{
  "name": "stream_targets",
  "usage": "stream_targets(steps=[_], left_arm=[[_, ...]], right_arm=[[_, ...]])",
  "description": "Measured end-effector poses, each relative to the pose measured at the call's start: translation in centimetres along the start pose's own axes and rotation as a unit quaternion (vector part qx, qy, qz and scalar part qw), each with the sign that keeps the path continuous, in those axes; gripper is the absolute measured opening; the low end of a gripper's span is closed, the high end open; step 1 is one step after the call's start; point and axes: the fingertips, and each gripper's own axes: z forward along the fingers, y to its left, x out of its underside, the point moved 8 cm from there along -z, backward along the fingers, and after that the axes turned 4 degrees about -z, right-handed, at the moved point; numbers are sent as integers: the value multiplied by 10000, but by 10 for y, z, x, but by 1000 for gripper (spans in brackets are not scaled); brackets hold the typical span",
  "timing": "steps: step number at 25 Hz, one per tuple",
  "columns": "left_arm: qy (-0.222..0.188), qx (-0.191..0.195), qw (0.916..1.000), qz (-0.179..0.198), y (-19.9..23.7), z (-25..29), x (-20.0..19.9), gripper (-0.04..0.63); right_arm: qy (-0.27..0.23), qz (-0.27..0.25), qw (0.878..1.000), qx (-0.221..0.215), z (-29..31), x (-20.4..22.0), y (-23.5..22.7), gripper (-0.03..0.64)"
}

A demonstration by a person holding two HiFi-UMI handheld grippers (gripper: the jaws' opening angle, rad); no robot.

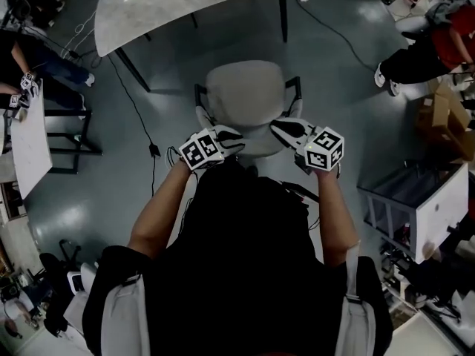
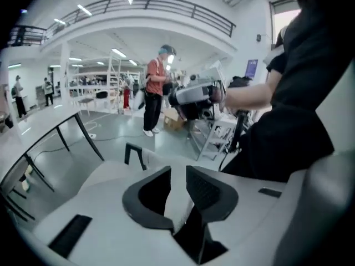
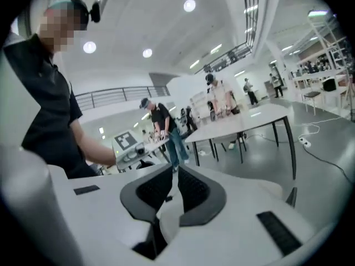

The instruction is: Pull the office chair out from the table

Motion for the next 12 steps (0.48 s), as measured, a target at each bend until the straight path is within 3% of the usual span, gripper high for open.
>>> stream_targets(steps=[3, 6, 12], left_arm=[[-880, -221, 9958, -92, -6, -22, -41, 50], [-1575, -188, 9873, -50, -17, -41, -75, 12], [-3059, 275, 9514, -241, -35, -106, -137, 12]], right_arm=[[-850, -241, 9961, 54, -25, -43, 13, 32], [-1231, -846, 9887, 102, -44, -73, 36, 23], [-1750, -1464, 9736, 42, -57, -119, 79, 20]])
